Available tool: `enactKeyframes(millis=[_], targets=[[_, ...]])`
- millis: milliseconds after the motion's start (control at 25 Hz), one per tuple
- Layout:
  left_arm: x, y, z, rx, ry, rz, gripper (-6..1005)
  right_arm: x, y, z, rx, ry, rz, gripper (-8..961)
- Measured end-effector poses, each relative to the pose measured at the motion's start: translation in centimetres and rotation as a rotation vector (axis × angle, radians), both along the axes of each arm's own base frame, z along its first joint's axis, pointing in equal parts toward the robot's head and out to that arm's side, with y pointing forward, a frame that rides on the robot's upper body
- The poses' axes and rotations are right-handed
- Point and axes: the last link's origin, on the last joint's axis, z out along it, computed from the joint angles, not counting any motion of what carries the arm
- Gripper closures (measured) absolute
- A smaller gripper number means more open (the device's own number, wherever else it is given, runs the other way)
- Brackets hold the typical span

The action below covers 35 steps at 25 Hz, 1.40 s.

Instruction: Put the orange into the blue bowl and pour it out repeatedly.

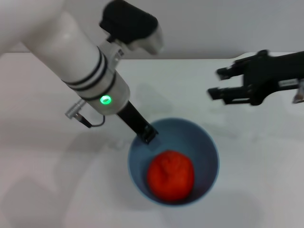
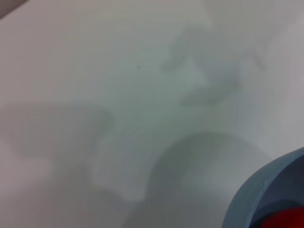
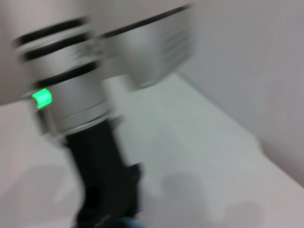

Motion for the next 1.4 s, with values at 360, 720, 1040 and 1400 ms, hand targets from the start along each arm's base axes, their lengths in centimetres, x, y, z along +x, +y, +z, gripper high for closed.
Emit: enactKeyframes(millis=[360, 720, 1040, 1400], targets=[[-0.4, -1.0, -2.3, -0.029, 0.047, -0.062, 981, 3.9, -0.4, 1.4, 0.047, 0.141, -0.159, 453], [-1.2, -0.3, -2.8, -0.007, 0.046, -0.04, 932, 5.0, -0.6, 1.6, 0.052, 0.174, -0.203, 454], [-1.1, 0.6, -1.6, 0.042, 0.011, -0.023, 825, 5.4, -0.6, 1.3, 0.041, 0.178, -0.216, 454], [0.3, 2.6, 3.7, 0.237, -0.171, -0.036, 564, 6.2, -0.9, 1.2, 0.04, 0.181, -0.245, 453]])
